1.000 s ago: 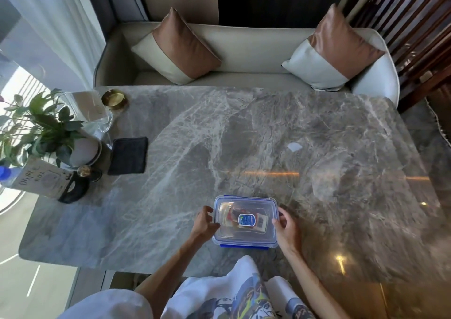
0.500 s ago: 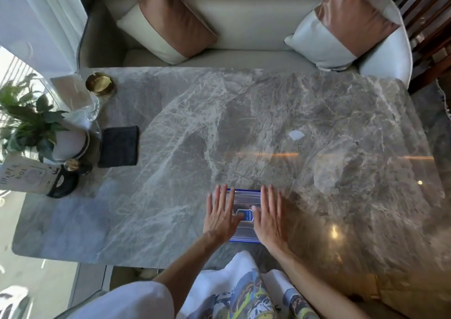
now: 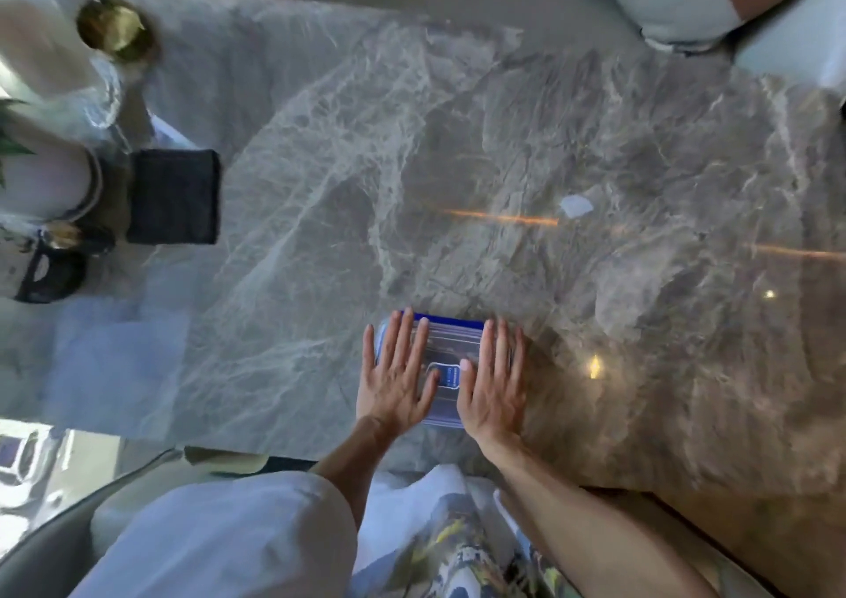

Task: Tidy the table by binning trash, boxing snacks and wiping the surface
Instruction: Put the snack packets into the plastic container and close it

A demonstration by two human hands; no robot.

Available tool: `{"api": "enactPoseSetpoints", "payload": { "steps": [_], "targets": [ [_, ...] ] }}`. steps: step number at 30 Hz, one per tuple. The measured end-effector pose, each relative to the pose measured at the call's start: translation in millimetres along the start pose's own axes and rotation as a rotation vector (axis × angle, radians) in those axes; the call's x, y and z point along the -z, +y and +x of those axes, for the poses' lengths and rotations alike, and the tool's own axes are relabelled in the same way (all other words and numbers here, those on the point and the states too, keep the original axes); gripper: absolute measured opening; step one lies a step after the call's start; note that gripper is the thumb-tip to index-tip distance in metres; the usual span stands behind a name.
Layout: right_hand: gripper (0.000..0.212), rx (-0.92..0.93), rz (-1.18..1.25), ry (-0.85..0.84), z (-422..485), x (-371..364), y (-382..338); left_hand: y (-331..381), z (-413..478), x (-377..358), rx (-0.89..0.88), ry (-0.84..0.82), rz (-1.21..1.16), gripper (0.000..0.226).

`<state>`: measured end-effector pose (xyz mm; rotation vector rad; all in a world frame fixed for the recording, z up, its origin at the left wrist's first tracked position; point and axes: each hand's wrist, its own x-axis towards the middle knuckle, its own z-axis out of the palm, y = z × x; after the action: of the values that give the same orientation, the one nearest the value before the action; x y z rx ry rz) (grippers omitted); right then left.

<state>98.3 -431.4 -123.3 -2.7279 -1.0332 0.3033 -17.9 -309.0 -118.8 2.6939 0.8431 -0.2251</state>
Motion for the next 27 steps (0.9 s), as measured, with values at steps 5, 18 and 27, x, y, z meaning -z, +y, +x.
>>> {"api": "enactPoseSetpoints", "payload": {
  "steps": [5,18,27],
  "targets": [
    [0.059,-0.078,0.029,0.043,18.7,11.2,-13.0,-5.9,30.0,21.1,-0.049,-0.005,0.036,0.071],
    [0.052,-0.405,0.215,-0.377,-22.5,59.2,-13.9,41.9,21.3,48.9,0.731,0.043,-1.066,0.097],
    [0.071,-0.762,1.082,-0.664,10.2,58.3,7.9,3.4,-22.8,43.2,0.902,-0.092,-1.294,0.026]
  ]
}}
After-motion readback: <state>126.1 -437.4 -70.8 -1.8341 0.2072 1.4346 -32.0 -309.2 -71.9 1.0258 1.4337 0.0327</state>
